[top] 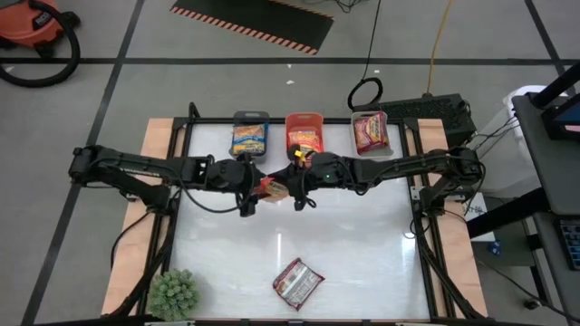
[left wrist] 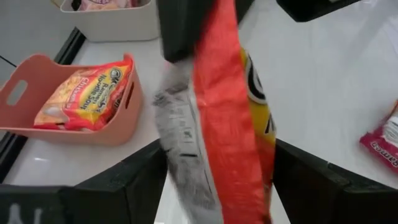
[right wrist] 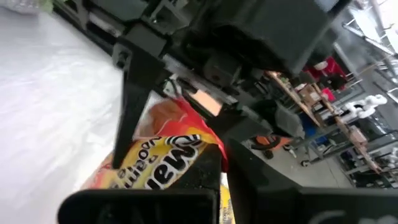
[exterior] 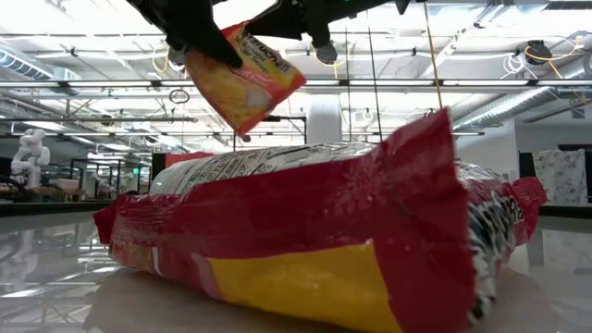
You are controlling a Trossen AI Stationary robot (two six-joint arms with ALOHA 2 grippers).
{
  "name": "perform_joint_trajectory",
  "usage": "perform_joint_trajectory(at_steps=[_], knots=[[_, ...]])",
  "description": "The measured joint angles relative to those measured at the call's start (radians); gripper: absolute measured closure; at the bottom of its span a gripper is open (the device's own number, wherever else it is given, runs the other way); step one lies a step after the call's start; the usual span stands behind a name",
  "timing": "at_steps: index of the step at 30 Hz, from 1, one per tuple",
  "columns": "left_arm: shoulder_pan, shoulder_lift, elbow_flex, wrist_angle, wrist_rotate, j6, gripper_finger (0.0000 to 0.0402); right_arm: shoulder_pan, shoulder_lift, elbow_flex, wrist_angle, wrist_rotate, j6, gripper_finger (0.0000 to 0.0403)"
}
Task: Sort Maruchan noodles
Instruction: Put the orange noodle pack into the orange bin
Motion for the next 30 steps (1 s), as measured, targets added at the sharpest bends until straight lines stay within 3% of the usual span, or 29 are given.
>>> perform_joint_trajectory(at_steps=[4,14,19,25,30], knots=[[0.004,0.009,0.000,0.017,-0.003,0.003,0.0150,0.000,0.000,0.000,0.005,0.001,-0.002,0.0401],[0.005,0.009,0.000,0.007,-0.008,0.023,0.0275,0.000,0.000,0.000,0.000,0.000,-0.008,0.0401],[0.004,0.009,0.000,0.008,-0.008,0.027,0.0282,0.000,-0.001,0.000,-0.001,-0.001,0.032,0.0392],[0.004,-0.006,0.000,-0.008,-0.022,0.031,0.0277,0.000,-0.058,0.000,-0.028,0.003,0.173,0.0344],[0.004,-0.042,-0.002,-0.011,-0.025,0.015,0.0276,0.000,-0.141,0.001,-0.167,0.001,0.352,0.0304]])
